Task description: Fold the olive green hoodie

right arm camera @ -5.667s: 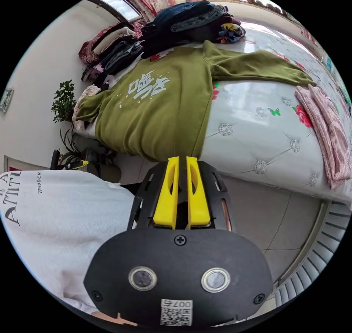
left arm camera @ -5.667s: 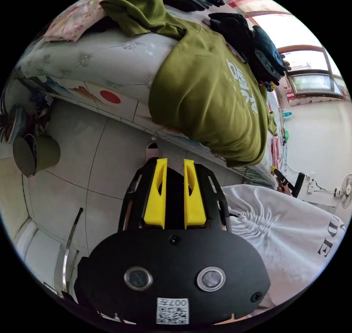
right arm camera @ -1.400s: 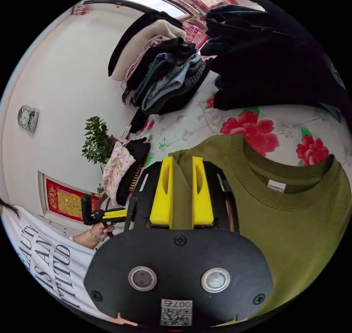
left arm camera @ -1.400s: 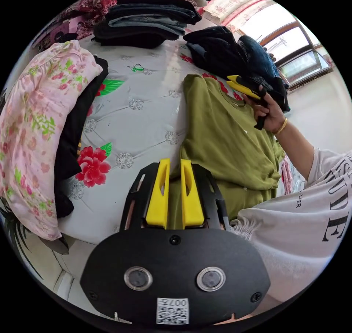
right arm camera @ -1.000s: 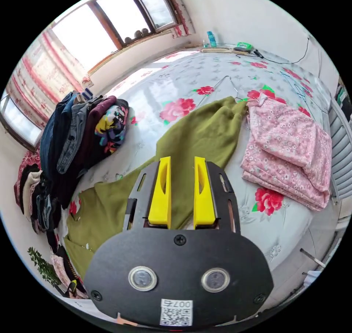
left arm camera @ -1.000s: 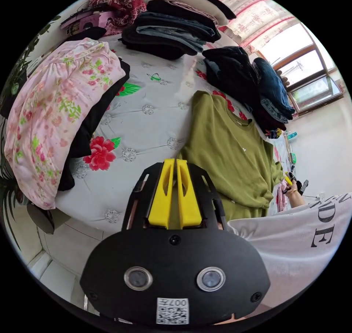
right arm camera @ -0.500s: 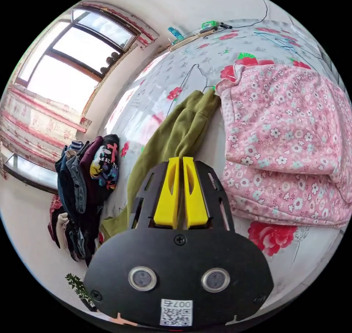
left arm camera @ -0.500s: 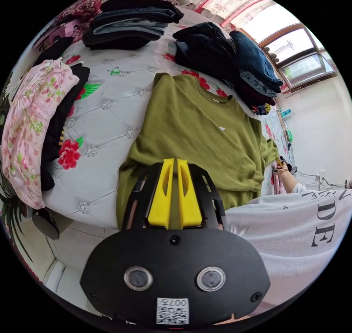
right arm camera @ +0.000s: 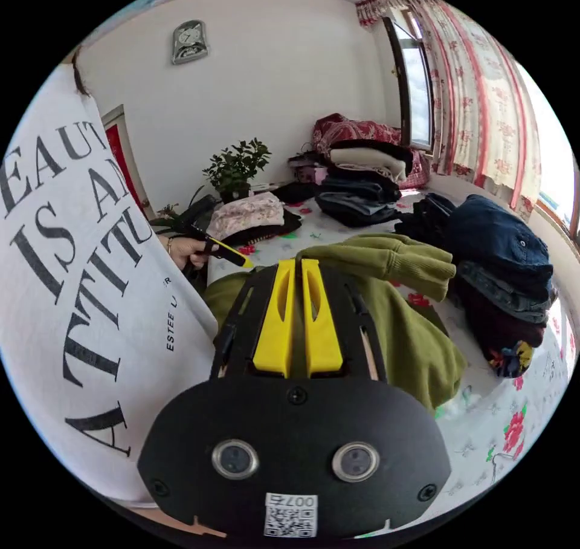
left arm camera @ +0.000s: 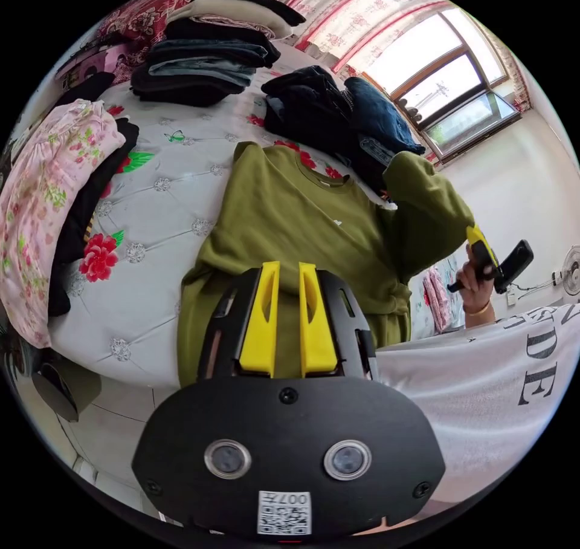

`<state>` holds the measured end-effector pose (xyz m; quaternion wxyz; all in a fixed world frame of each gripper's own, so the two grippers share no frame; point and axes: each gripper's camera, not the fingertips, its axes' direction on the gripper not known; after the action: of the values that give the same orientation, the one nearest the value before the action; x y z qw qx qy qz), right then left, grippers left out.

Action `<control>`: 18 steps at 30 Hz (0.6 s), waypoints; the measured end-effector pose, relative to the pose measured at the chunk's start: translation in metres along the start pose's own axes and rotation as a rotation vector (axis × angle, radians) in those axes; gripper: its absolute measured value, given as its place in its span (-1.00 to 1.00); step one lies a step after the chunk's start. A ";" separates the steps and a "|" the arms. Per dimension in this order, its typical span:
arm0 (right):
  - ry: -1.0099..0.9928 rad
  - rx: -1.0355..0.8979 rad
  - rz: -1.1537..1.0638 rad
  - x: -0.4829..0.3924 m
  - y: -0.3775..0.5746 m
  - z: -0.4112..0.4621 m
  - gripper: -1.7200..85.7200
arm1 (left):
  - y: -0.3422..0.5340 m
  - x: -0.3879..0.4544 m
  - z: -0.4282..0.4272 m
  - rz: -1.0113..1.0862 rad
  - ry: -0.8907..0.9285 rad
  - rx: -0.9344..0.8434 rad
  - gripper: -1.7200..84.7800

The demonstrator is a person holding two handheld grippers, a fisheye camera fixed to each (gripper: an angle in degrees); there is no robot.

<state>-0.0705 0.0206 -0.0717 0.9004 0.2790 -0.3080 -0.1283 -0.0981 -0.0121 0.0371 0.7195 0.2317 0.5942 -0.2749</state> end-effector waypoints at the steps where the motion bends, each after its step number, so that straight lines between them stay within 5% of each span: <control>1: -0.047 -0.111 -0.001 -0.028 0.007 0.046 -0.95 | 0.008 -0.009 -0.001 -0.018 0.015 -0.007 -0.78; 5: -0.133 -0.433 0.042 -0.080 0.028 0.138 -0.94 | 0.025 -0.033 -0.009 -0.064 0.038 -0.013 -0.75; 12: -0.004 -0.355 0.276 -0.055 0.010 0.123 -0.91 | 0.007 -0.014 -0.006 0.084 0.084 0.002 -0.69; 18: 0.056 -0.445 0.495 -0.033 0.039 0.140 -0.87 | 0.025 0.031 0.075 0.259 0.027 -0.289 -0.69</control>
<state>-0.1817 0.0067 0.0262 0.9512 -0.0043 -0.3061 0.0378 -0.0220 -0.0470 0.0212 0.7666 0.2039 0.6023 -0.0887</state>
